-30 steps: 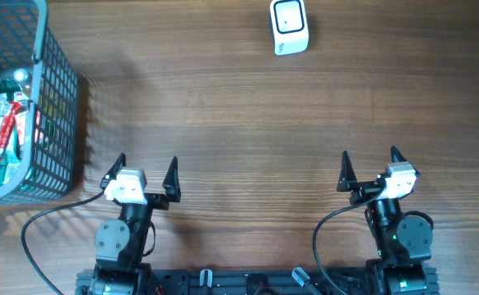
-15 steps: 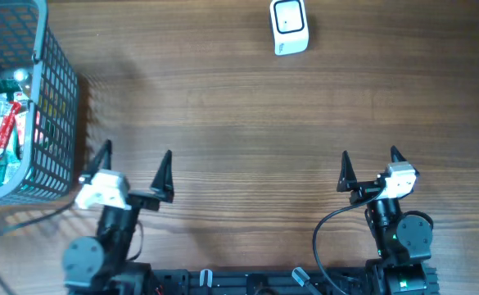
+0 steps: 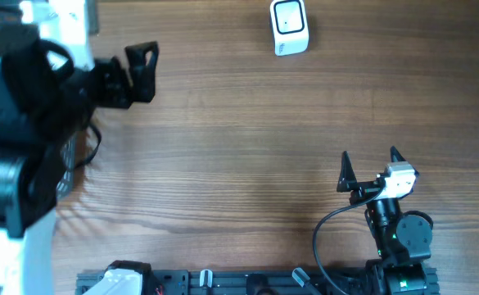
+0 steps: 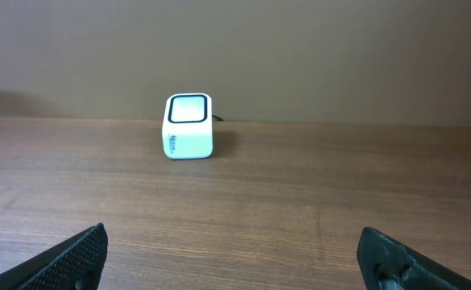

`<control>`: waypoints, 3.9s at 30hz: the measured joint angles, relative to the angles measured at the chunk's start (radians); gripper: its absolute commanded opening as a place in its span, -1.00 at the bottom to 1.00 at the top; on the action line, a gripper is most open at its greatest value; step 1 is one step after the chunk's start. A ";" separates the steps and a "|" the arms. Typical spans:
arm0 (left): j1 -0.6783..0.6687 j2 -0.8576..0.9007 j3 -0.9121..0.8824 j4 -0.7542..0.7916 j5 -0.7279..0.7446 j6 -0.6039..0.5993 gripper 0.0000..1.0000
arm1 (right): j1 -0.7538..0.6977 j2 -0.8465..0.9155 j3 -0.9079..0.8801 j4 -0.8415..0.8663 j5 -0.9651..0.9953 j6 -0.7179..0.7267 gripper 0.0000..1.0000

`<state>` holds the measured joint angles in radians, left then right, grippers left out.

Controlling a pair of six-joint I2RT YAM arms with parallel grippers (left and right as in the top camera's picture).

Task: Scan the item barcode
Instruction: 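Reach the left gripper into the basket and grasp the yellow soap bottle, then carry the soap bottle with the left gripper and set it near the scanner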

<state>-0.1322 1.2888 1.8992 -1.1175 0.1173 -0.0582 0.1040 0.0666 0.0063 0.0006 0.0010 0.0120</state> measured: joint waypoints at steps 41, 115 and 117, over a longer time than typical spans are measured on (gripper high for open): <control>0.756 0.610 -0.038 0.116 0.089 0.278 0.68 | 0.000 0.000 0.000 0.000 0.000 0.000 0.99; -0.800 0.819 -0.056 0.180 -0.413 -0.587 -0.77 | 0.000 0.000 0.000 0.000 0.000 0.000 1.00; -0.802 0.829 -0.056 0.184 -0.419 -0.592 -0.51 | 0.000 0.000 0.000 0.000 0.000 0.000 1.00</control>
<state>-0.9344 2.1181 1.8435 -0.9333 -0.3019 -0.6498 0.1040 0.0666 0.0063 0.0006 0.0013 0.0120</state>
